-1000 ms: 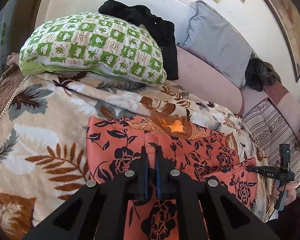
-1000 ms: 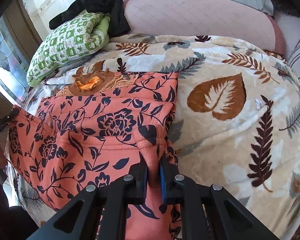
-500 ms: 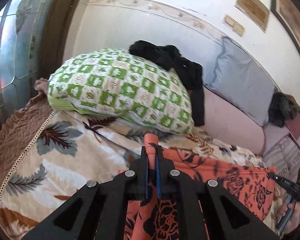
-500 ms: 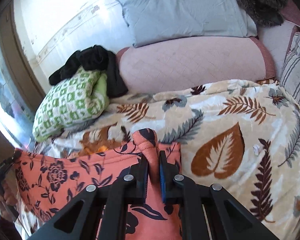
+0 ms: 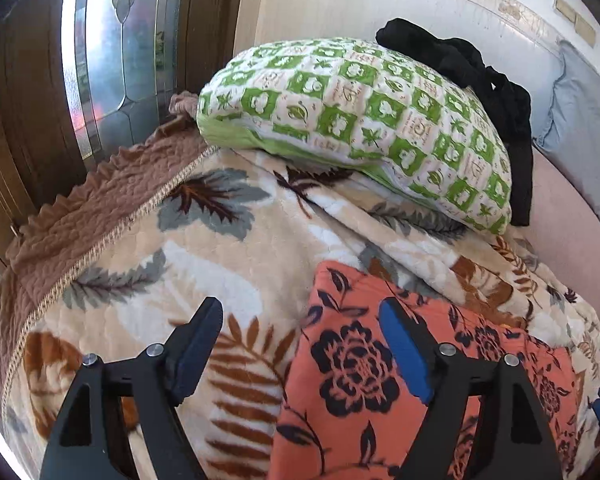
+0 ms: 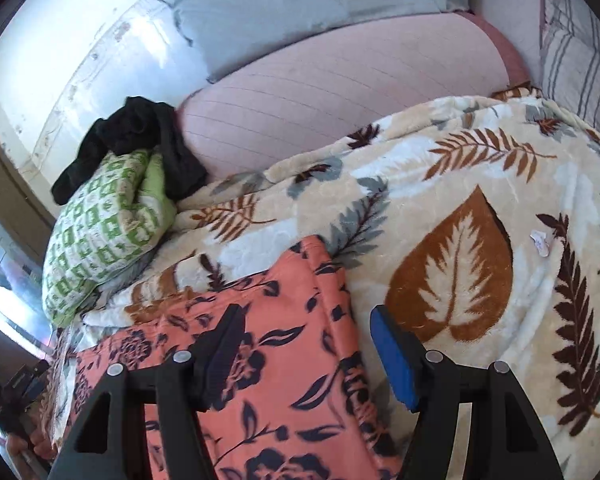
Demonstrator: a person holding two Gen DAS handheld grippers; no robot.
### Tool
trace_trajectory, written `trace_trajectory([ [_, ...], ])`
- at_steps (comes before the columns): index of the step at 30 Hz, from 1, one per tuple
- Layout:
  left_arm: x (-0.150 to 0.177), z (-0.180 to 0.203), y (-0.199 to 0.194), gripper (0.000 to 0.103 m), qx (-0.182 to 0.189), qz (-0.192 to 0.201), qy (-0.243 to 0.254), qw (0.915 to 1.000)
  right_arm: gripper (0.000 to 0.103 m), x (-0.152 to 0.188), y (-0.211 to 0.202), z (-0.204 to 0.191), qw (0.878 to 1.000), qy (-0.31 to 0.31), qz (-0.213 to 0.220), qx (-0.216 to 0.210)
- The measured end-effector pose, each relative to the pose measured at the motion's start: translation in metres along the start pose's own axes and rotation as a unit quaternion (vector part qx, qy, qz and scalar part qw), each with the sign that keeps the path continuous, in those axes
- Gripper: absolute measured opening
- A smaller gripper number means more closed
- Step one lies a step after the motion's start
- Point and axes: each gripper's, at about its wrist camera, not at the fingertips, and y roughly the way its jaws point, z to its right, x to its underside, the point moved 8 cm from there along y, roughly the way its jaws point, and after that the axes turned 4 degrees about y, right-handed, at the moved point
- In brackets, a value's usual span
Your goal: Fold small clothes
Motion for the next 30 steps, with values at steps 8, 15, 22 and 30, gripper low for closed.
trace_trajectory([
  [8, 0.107, 0.053, -0.009, 0.083, 0.011, -0.107, 0.111, 0.988, 0.066, 0.115, 0.015, -0.019, 0.989, -0.055, -0.136, 0.024],
  [15, 0.13, 0.04, -0.007, 0.091, -0.018, -0.132, 0.159, 0.9783, 0.067, 0.143, 0.006, -0.001, 0.984, -0.042, -0.169, 0.034],
  [22, 0.13, 0.037, 0.012, 0.103, -0.017, -0.14, 0.133, 0.9811, 0.097, 0.15, 0.018, -0.011, 0.981, -0.055, -0.185, 0.014],
  [30, 0.124, 0.042, 0.02, 0.103, -0.02, -0.118, 0.112, 0.9865, 0.103, 0.158, 0.027, -0.023, 0.983, -0.105, -0.129, 0.077],
])
